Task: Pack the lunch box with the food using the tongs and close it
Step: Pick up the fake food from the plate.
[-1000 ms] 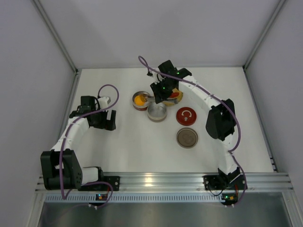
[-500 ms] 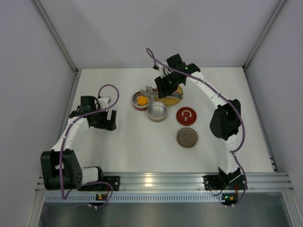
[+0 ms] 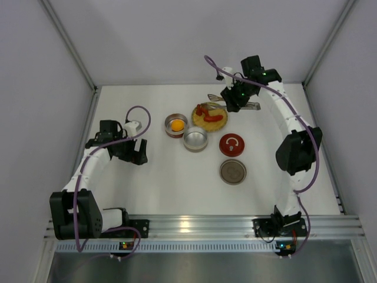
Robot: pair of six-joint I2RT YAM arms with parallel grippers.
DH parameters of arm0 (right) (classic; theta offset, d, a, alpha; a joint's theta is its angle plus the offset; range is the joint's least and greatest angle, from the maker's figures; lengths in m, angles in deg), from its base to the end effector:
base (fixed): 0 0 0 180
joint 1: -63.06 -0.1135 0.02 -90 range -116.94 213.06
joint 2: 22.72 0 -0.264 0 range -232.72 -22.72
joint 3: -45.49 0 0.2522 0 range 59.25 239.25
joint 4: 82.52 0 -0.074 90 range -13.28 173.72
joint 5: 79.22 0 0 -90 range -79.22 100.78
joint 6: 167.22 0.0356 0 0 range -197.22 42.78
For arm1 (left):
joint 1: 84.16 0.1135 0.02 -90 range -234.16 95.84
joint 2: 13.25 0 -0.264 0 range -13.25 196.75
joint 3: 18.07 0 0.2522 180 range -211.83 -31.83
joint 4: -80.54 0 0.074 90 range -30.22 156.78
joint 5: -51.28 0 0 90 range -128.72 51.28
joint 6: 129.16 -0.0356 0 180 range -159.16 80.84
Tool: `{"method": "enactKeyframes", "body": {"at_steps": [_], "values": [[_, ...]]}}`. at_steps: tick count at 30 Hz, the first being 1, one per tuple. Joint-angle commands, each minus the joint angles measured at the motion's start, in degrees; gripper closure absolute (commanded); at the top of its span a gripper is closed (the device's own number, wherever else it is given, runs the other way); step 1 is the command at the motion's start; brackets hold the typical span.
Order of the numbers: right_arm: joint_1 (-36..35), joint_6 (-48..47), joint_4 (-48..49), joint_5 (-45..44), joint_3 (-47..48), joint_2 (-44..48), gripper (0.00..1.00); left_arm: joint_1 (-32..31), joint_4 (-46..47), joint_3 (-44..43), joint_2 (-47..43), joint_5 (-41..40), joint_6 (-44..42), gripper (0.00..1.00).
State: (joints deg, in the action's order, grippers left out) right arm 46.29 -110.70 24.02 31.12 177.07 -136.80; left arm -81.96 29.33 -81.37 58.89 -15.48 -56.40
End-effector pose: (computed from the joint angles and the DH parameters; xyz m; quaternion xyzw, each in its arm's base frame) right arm 0.4066 0.1354 0.3414 -0.4464 0.8302 0.1252 0.3096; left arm 0.2419 -0.0048 0.2336 0.1754 0.9313 -0.1491 0.2823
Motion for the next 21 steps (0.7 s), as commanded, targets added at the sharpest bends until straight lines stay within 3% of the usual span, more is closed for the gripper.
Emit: {"method": "enactKeyframes", "body": {"at_steps": [1, 21], "values": [[-0.36, -9.67, -5.24, 0.32, 1.62, -0.87, 0.49, -0.09, -0.87, -1.70, 0.11, 2.07, -1.84, 0.02], [1.04, -15.04, -3.76, -4.08, 2.24, -8.17, 0.46, -0.18, -0.69, -2.05, 1.43, 2.77, -1.93, 0.02]]}}
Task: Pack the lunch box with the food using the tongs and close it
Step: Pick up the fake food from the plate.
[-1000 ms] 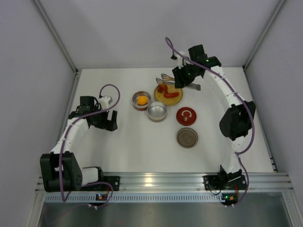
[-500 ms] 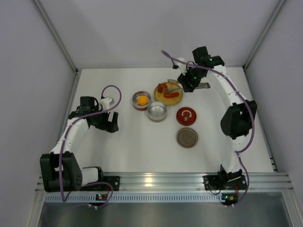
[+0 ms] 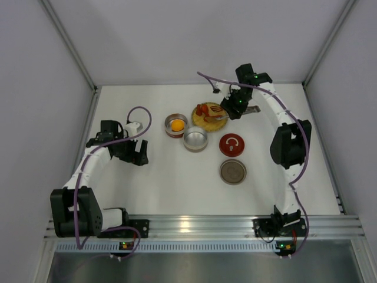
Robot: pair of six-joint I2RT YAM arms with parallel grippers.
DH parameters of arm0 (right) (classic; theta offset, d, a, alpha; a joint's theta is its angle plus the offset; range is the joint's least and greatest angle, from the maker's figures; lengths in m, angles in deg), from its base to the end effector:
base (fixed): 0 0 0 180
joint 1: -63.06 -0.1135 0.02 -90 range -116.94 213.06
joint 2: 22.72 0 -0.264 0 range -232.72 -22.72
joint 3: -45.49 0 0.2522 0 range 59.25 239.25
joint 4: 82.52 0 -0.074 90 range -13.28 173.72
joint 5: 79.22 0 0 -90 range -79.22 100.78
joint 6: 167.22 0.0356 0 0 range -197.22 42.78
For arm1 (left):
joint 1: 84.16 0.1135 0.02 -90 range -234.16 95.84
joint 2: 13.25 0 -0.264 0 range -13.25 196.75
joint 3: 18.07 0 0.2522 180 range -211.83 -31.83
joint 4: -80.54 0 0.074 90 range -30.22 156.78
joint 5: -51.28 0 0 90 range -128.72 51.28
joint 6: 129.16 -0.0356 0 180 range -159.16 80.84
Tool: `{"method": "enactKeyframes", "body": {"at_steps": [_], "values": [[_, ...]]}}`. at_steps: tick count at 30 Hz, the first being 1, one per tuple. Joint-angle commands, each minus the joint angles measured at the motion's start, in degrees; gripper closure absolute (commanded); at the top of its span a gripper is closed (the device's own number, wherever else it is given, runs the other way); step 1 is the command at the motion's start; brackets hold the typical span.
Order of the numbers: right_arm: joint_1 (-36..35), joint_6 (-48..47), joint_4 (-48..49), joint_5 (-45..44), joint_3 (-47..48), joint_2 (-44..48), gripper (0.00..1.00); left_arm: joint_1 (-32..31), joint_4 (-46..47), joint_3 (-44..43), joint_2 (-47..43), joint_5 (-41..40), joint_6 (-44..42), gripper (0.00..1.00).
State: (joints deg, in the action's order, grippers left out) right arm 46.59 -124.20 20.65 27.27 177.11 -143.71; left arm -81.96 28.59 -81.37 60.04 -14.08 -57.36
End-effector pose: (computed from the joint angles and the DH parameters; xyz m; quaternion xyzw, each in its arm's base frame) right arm 0.4262 0.1365 0.2874 -0.5344 0.8081 0.0817 0.2338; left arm 0.2429 -0.0055 0.2287 0.1831 0.9314 -0.1618 0.2698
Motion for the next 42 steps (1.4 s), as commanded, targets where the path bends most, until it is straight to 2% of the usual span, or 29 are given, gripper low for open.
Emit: {"method": "enactKeyframes", "body": {"at_steps": [1, 11, 20, 32, 42], "values": [[0.82, -1.71, -0.39, -0.32, 2.37, -1.53, 0.46, -0.09, 0.14, -2.05, 0.35, 1.37, -0.88, 0.02], [1.44, -2.59, 0.05, -1.11, 2.28, -3.73, 0.48, -0.09, 0.40, -2.14, 1.06, 0.58, -0.52, 0.02], [1.61, -3.64, -0.30, -2.52, 0.44, -2.67, 0.56, -0.17, 1.11, -2.14, 1.59, 0.05, 0.09, 0.02], [1.61, -3.47, -3.38, -1.91, 0.87, 0.05, 0.82, -0.09, 1.28, -1.96, 0.88, -0.30, 0.70, 0.02], [1.53, 2.15, -4.60, 3.98, 3.24, 2.60, 0.85, -0.17, 1.37, -1.88, 0.44, -0.47, 0.79, 0.02]]}}
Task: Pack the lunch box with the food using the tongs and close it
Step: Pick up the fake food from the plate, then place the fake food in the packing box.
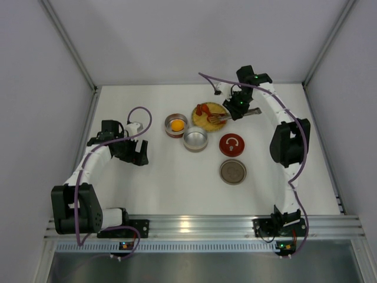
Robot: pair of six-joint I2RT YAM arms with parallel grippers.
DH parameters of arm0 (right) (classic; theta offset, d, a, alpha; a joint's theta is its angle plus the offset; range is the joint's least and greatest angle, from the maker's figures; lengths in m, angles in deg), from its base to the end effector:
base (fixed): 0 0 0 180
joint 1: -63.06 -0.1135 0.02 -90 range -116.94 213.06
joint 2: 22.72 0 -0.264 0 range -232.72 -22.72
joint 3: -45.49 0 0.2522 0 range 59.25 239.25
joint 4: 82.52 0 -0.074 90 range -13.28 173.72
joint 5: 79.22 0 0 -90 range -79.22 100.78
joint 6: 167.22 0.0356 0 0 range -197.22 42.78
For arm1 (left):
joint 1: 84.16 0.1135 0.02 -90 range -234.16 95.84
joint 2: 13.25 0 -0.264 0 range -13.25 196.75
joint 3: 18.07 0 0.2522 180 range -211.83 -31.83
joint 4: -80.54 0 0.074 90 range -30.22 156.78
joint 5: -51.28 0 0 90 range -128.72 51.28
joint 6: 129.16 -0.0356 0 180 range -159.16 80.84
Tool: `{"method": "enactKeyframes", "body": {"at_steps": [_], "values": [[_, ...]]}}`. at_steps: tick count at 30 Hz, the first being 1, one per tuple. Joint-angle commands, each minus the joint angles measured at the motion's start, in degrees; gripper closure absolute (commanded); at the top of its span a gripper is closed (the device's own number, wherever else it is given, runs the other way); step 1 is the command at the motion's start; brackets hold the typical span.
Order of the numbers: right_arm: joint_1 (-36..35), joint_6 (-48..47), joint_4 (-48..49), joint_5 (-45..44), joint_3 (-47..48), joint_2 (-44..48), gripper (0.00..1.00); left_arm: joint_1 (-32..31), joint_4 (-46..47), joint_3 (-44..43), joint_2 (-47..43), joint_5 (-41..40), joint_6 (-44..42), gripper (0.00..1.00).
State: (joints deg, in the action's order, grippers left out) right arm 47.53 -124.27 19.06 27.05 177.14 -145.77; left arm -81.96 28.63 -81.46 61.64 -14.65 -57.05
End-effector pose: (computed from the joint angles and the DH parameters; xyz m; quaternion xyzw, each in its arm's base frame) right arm 0.4315 0.1303 0.2710 -0.5274 0.8200 0.0870 0.2048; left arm 0.2464 -0.0051 0.2229 0.1774 0.9364 -0.1606 0.2569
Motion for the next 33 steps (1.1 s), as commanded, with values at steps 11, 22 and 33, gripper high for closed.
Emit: {"method": "enactKeyframes", "body": {"at_steps": [11, 22, 33], "values": [[0.68, 6.18, -3.01, 7.28, 3.14, 6.67, 0.88, -0.17, 1.33, -1.79, -1.06, 0.01, 0.49, 0.02], [-3.54, 10.39, -3.37, 12.29, -2.56, 15.02, 0.89, -0.09, 1.59, -1.97, -0.80, 0.36, 0.93, 0.02], [-7.67, 15.05, 1.91, 13.08, -13.82, 20.30, 0.89, -0.09, 1.41, -1.79, -1.33, 0.01, 1.10, 0.02]]}}
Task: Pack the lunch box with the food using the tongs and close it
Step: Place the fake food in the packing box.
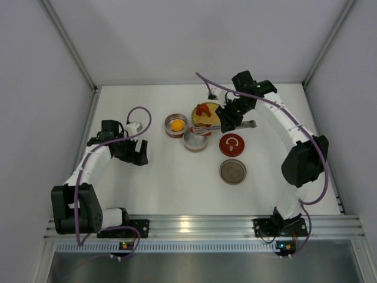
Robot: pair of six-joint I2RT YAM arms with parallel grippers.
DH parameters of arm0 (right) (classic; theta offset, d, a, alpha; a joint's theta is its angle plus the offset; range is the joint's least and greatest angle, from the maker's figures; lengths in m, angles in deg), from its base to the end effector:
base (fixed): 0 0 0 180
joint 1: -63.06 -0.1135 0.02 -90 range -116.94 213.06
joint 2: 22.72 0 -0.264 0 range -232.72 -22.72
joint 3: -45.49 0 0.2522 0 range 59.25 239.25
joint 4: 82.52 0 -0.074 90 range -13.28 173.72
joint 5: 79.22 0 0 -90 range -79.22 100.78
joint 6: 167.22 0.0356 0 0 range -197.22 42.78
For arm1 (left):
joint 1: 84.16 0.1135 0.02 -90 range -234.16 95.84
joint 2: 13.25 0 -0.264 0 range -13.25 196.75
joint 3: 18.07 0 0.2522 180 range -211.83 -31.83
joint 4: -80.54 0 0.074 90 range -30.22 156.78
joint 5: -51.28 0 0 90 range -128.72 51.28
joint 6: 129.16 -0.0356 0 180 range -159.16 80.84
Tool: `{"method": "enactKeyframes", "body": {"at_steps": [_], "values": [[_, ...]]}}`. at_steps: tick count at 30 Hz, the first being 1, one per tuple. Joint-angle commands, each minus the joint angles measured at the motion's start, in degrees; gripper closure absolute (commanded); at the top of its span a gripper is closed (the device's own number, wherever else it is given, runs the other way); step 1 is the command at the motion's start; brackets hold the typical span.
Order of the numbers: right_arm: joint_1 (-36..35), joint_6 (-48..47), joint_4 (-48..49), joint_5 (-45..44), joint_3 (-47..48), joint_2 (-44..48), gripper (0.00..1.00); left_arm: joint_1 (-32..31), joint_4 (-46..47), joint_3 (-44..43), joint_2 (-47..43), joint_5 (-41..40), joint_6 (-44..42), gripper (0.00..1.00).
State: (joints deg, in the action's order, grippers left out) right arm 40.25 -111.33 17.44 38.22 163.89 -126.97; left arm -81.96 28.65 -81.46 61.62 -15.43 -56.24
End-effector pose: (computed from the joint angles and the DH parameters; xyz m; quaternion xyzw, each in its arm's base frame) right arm 0.3372 0.1596 0.3346 -0.4963 0.8116 0.2108 0.2247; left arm 0.2464 -0.0046 0.2228 0.1695 0.9390 -0.1559 0.2553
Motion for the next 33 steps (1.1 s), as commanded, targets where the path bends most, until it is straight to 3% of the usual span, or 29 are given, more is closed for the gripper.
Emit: {"method": "enactKeyframes", "body": {"at_steps": [1, 33], "values": [[-0.48, 2.20, 3.70, 1.91, -0.75, 1.33, 0.89, -0.09, 1.39, -1.88, -1.31, 0.79, 0.29, 0.02], [-2.77, 4.49, 12.40, 2.71, -3.56, -6.50, 0.89, -0.09, 1.04, -1.70, -1.04, -0.17, -0.76, 0.02]]}}
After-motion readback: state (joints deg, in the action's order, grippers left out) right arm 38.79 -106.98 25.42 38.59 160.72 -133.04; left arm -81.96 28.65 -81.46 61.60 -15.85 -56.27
